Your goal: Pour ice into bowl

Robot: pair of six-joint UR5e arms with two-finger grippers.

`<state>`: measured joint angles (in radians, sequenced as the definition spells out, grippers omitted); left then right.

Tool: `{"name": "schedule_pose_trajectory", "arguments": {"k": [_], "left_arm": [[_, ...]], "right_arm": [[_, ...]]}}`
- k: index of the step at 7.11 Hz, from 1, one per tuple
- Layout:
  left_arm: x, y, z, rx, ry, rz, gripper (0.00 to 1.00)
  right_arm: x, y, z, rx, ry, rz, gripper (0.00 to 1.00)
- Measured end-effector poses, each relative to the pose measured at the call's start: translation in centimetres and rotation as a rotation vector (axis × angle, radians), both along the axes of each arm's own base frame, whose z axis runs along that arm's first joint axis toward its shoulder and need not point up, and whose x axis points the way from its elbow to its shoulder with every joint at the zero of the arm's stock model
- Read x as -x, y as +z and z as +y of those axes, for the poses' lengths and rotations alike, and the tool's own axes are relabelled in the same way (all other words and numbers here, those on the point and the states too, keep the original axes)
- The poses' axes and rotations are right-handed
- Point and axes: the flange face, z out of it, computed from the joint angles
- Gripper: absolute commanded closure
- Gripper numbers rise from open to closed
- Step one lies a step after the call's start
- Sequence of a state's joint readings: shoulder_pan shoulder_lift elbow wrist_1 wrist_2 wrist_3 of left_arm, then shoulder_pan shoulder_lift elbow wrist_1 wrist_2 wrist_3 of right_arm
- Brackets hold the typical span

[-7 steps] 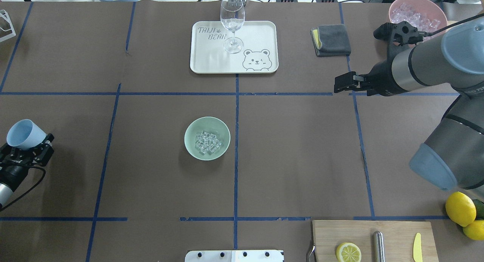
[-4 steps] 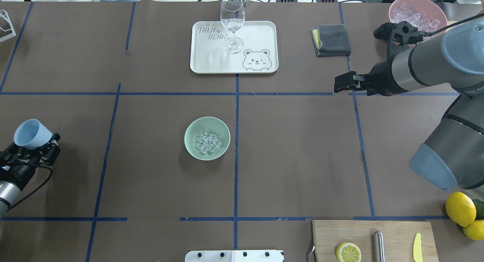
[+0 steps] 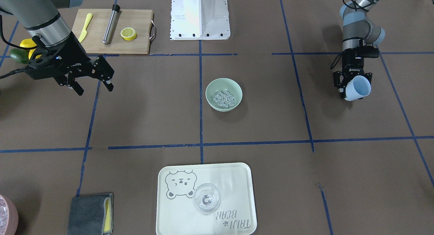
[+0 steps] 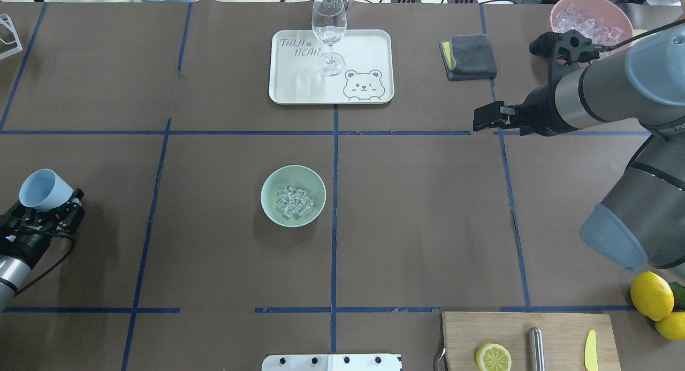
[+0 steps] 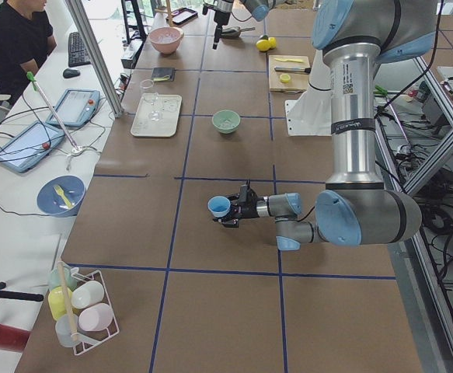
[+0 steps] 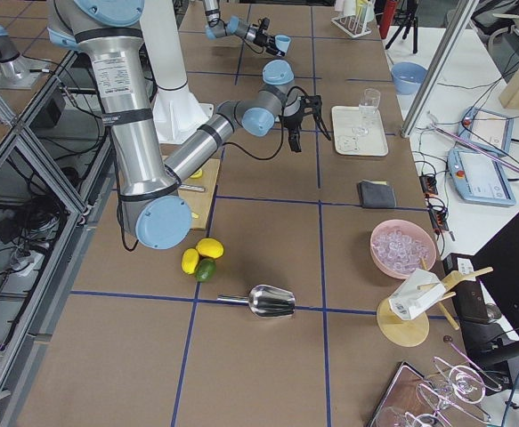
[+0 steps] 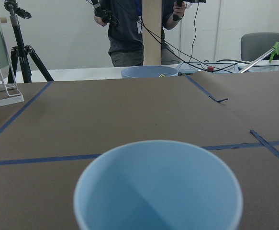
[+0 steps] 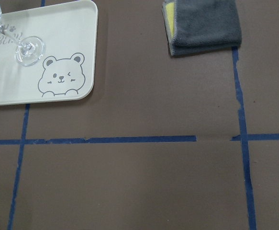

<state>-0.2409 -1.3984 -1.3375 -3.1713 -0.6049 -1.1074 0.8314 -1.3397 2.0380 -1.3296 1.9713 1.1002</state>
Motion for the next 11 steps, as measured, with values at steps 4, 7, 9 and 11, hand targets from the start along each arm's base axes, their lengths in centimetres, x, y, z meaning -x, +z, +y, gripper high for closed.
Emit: {"name": "schedule_pose_trajectory", "arguments": {"k": [4, 7, 9, 11], "left_arm": [[-0.2, 0.34, 0.04, 0.003, 0.001, -0.008, 0.98], [-0.4, 0.59, 0.0, 0.01, 0.001, -0.035, 0.94], [-0.44, 0.63, 0.0, 0.01, 0.002, -0.044, 0.86], [-0.43, 0.68, 0.0, 0.008, 0.004, -0.051, 0.6]], "right_arm": [[0.07, 0.11, 0.0, 0.002, -0.001, 0.001, 0.0], [0.13, 0.01, -0.01, 0.001, -0.002, -0.001, 0.0], [0.14, -0.01, -0.01, 0.001, -0.002, -0.001, 0.0], [0.15, -0.06, -0.03, 0.001, -0.002, -0.001, 0.0]]}}
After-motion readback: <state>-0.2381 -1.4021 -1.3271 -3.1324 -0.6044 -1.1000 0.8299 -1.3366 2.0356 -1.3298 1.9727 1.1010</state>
